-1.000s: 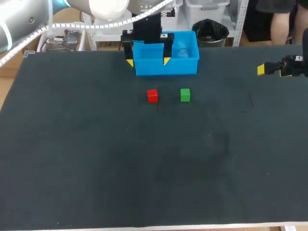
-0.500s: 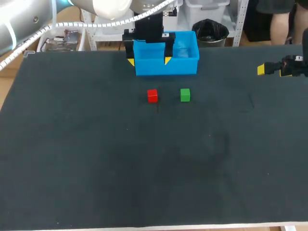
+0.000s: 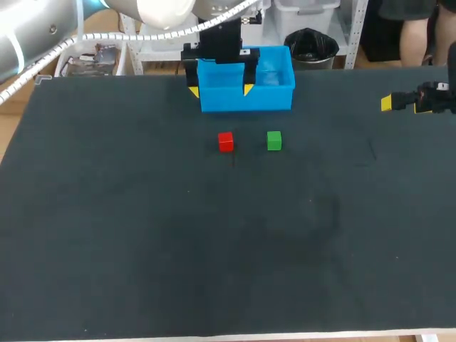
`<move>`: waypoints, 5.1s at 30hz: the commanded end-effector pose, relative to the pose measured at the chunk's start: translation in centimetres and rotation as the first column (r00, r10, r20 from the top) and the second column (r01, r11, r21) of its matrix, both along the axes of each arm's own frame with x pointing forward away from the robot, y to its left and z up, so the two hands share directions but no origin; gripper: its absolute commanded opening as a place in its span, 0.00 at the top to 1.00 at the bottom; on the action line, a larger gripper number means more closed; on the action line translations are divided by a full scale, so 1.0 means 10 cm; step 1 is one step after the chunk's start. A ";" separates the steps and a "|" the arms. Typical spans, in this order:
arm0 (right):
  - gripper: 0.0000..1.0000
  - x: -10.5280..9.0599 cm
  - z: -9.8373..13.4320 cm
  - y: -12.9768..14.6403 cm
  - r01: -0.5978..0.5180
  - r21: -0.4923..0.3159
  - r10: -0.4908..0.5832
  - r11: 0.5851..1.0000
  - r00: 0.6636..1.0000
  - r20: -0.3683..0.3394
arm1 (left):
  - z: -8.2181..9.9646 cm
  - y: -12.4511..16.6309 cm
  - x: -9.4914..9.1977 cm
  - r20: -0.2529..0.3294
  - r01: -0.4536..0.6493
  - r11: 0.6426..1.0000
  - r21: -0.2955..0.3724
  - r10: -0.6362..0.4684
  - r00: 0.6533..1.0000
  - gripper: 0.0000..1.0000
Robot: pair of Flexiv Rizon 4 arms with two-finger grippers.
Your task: Use the left arm to pick the red cube and place it into the blue plastic box first, then use the right arm to grasp the green cube and put it into the same blue plastic box after the first action is fully finished.
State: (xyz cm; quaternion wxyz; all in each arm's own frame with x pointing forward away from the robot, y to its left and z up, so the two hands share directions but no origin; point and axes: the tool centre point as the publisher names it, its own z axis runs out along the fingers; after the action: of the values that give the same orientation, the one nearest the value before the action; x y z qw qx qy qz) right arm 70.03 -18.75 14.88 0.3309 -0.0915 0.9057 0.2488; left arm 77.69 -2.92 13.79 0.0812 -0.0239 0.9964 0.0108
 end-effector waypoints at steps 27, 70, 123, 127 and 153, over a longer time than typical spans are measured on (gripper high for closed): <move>0.00 0.00 0.00 0.00 0.001 -0.002 -0.001 1.000 1.000 -0.001 | -0.58 0.00 0.03 0.008 0.060 0.997 -0.040 -0.060 0.998 0.00; 0.00 0.00 0.00 0.00 0.001 -0.002 -0.001 1.000 1.000 -0.001 | -1.50 0.03 0.17 -0.015 0.000 1.000 -0.014 -0.001 1.000 0.00; 0.00 0.00 0.00 0.00 0.001 -0.002 -0.001 1.000 1.000 -0.001 | -0.71 -0.02 0.12 0.024 0.031 0.996 -0.086 -0.029 0.999 1.00; 0.00 0.00 0.00 0.00 0.001 -0.002 -0.001 1.000 1.000 -0.001 | -0.60 0.00 0.15 0.044 0.028 0.994 -0.110 -0.023 0.999 1.00; 0.00 0.00 0.00 0.00 0.001 -0.002 -0.001 1.000 1.000 -0.001 | -0.01 -0.09 0.62 0.216 0.038 0.979 -0.202 0.007 0.976 1.00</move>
State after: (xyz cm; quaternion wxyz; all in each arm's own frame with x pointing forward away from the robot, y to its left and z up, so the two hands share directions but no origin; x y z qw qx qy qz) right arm 70.03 -18.75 14.89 0.3309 -0.0915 0.9057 0.2488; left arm 83.39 -3.75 13.82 0.1858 -0.0257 0.9781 -0.0904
